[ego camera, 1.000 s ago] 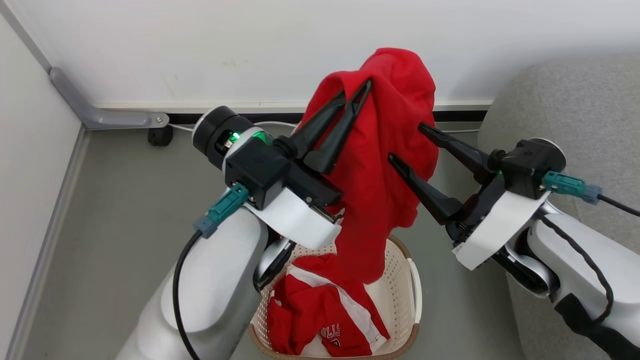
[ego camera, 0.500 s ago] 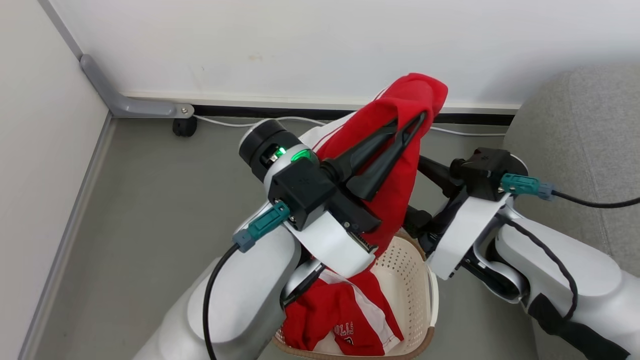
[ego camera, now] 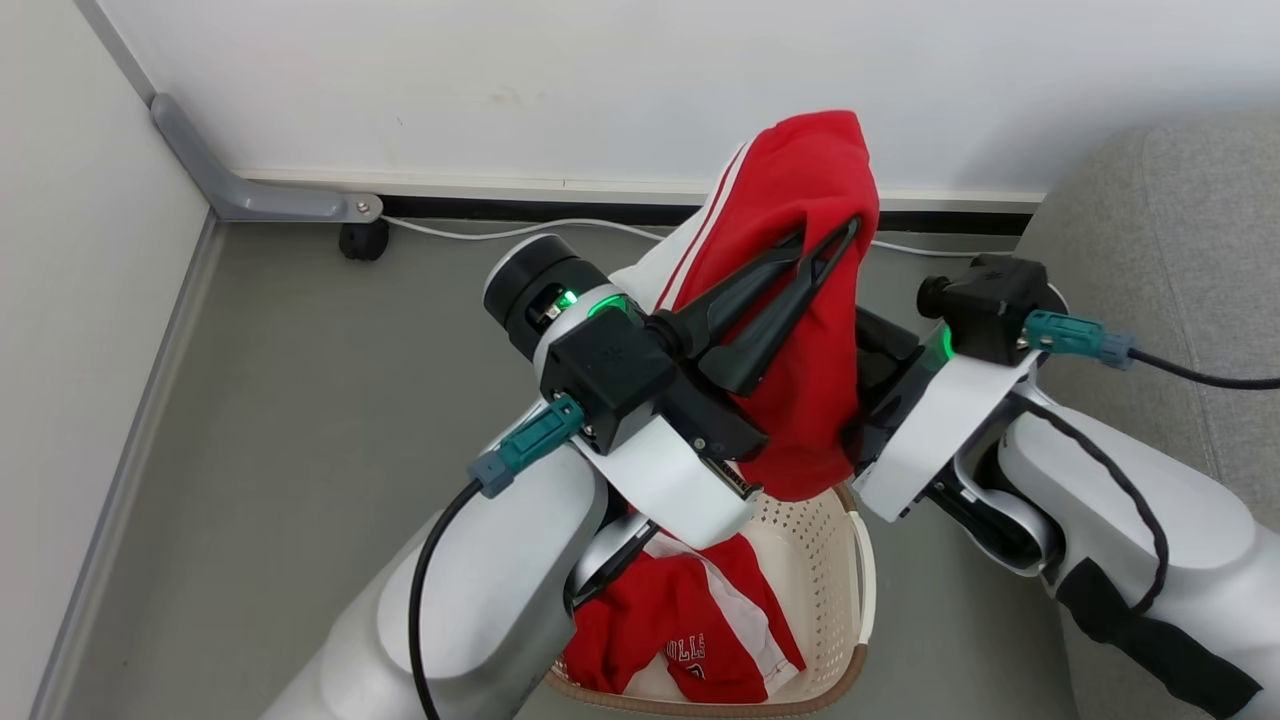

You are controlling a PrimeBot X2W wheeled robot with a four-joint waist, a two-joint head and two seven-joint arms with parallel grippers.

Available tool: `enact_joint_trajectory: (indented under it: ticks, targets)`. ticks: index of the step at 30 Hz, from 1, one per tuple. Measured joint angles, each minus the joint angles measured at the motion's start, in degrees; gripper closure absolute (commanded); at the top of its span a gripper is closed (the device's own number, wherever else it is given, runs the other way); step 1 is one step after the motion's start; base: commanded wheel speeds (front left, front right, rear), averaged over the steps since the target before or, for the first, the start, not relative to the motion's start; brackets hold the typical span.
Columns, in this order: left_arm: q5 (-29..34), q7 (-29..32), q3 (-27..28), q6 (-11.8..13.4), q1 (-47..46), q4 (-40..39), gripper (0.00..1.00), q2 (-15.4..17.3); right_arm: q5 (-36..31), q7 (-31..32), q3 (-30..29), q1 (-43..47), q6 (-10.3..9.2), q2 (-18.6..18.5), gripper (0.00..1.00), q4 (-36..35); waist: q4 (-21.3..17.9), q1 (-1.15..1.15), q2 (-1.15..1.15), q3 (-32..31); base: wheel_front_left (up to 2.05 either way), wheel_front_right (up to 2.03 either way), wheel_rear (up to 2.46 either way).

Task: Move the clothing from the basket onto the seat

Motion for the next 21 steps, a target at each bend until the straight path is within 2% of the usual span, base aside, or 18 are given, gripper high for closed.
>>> enact_joint_trajectory:
  ticks: [5,6,8,9,21]
  targets:
    - [0.00,-0.04,0.69,0.00,0.02,0.43,1.00,-0.01,-0.88,0.00,-3.65,2.00,0.00,-0.09,1.00,-0.03,-0.55,0.00,0.00,0.05,0.00,0.00,0.00]
    - [0.00,-0.04,0.74,0.00,0.04,0.71,0.88,-0.01,-1.04,0.00,-4.39,2.55,0.00,-0.12,1.00,-0.04,-0.70,0.00,0.00,0.03,0.00,0.00,0.00]
    - [-0.02,-0.04,0.98,0.00,0.19,1.13,0.43,-0.01,-1.55,0.00,-6.24,3.76,0.00,-0.13,1.00,-0.24,-1.04,0.00,0.00,-0.01,0.00,0.00,0.00]
    - [-0.02,-0.04,1.05,0.00,0.21,1.38,0.00,-0.01,-1.93,0.00,-7.23,4.36,0.00,-0.13,1.00,-0.38,-1.20,0.00,0.00,-0.03,0.00,0.00,0.00]
    - [-0.54,-0.04,2.21,-0.68,3.92,6.05,0.00,0.00,-6.16,0.00,-21.37,10.21,0.00,0.15,1.00,-3.14,-3.47,0.00,0.00,-0.47,0.00,0.00,0.00]
